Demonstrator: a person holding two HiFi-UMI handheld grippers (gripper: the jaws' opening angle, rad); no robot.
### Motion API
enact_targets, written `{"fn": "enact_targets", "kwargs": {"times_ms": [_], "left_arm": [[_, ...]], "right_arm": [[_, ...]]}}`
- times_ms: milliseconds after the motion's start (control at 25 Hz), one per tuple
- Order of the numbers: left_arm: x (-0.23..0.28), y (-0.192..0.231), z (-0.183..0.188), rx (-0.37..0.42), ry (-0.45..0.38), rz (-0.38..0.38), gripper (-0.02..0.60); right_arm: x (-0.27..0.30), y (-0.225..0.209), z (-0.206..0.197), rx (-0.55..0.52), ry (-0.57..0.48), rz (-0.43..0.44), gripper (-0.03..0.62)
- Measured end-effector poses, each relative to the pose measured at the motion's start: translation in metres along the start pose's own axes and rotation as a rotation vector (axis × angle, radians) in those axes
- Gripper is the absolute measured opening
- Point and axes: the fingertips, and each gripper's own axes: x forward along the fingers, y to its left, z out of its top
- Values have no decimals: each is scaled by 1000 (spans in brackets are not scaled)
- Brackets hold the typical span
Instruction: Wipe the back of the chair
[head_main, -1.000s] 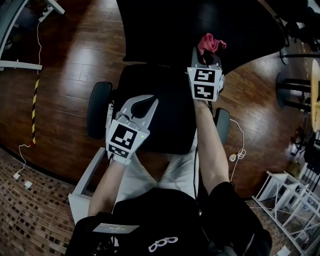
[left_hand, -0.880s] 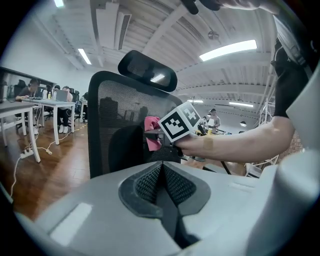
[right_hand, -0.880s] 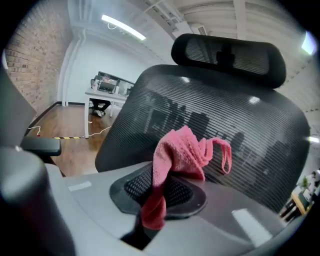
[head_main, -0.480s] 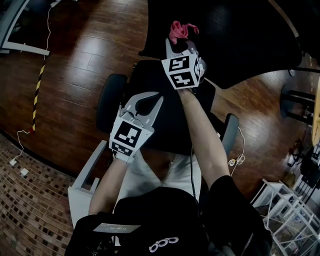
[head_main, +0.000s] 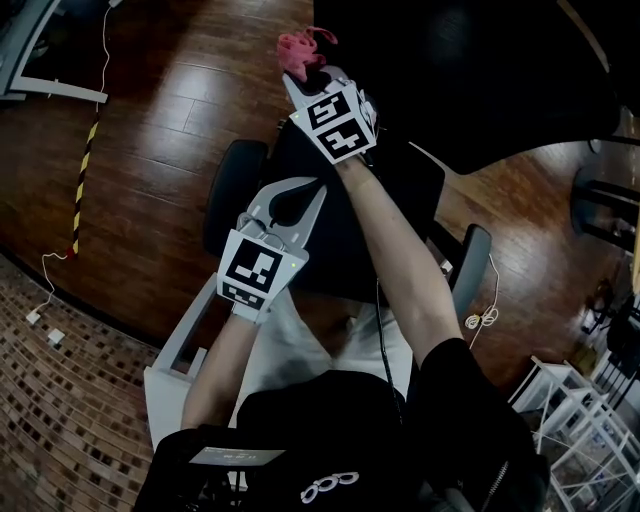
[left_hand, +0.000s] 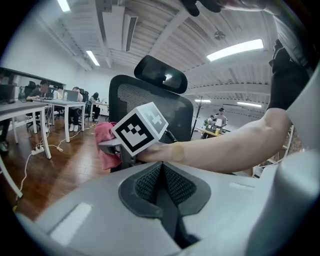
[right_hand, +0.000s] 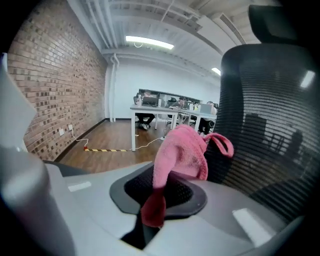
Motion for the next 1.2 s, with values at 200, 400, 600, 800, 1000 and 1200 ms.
{"fn": "enact_targets", "kwargs": {"times_ms": [200, 400, 600, 800, 1000, 1200], "left_arm": [[0, -1, -3, 7, 7, -1, -8], [10, -4, -4, 3, 9, -7, -8], [19, -13, -2, 7, 10, -25, -8], [29, -22, -2, 10, 13, -42, -8], [37, -30, -4, 16, 19, -59, -8], [41, -35, -6, 19, 28, -66, -8]], "right_arm": [[-15, -13, -27, 43, 31, -51, 41], [-52, -49, -64, 106, 72, -147, 41], [-97, -77, -102, 152, 103, -234, 41], [-145, -101, -136, 206, 140, -310, 41], [-201, -132, -177, 305, 181, -429, 41], [-242, -149, -202, 384, 222, -519, 41]]}}
